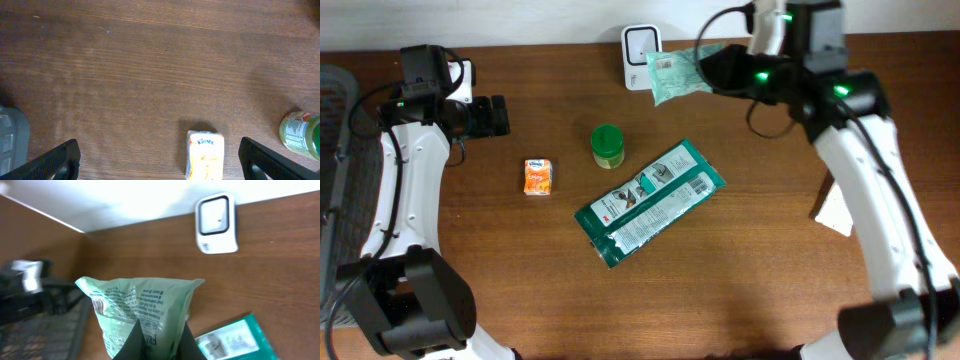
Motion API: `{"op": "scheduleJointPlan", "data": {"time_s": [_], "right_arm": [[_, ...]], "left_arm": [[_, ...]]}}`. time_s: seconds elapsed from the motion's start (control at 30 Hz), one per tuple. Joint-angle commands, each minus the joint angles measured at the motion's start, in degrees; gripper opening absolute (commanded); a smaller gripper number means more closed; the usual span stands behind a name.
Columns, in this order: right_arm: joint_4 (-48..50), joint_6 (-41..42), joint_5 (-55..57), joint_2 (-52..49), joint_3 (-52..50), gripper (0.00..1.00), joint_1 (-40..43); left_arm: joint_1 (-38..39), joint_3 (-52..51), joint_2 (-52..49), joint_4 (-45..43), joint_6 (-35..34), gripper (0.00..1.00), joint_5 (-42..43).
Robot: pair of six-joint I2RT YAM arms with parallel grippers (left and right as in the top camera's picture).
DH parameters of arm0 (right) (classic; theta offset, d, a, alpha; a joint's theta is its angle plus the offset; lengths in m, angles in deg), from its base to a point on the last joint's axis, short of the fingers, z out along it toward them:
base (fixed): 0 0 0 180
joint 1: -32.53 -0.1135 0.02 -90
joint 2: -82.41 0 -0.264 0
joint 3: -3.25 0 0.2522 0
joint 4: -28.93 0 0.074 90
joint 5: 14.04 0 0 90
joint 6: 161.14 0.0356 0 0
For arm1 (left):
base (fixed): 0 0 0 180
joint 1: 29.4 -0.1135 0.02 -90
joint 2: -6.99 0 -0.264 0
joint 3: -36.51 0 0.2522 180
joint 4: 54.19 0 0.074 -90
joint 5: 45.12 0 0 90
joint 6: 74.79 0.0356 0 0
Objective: Scan the item barcode
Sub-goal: 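Lift the light green pack and bring it to the scanner, then hold the light green pack's barcode in front of the scanner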
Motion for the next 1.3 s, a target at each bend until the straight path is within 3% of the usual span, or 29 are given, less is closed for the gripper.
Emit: {"op": "scheduleJointPlan", "data": {"time_s": [0.0,0.17,0.43,0.63,0.9,1.07,1.27], "right_arm": [[-0.4,-6.2,10.6,-7.8,9.9,0.04,-2.1],[3.7,-18.4,25.5,-16.8,16.8,0.04,-5.2],[24.4,-45.4,44.4,-25.3,16.7,0.04,-9.9],[40.2,-61.7,44.6,-31.1,16.7,0.04,-10.2],[50.5,-81.5,44.4,-37.7,16.7,0.04,-11.2],[56.9,-86.5,44.2,-41.4,16.7,0.04,-11.8],[57.1,-86.5,42.9,-42.4,16.0,0.04,-12.2]], "left_arm": [[0.0,1.1,-0.4,-0.1,0.3,0.99,-0.2],[0.0,1.1,-0.4,-0.1,0.3,0.99,-0.2],[0.0,1.1,-0.4,-0.1,0.3,0.99,-0.2],[-0.1,1.1,-0.4,-0.1,0.3,0.99,-0.2],[0.0,1.1,-0.4,-0.1,0.3,0.99,-0.2],[0.0,1.1,-0.4,-0.1,0.3,0.99,-0.2],[0.0,1.1,-0.4,-0.1,0.3,0.99,-0.2]]}}
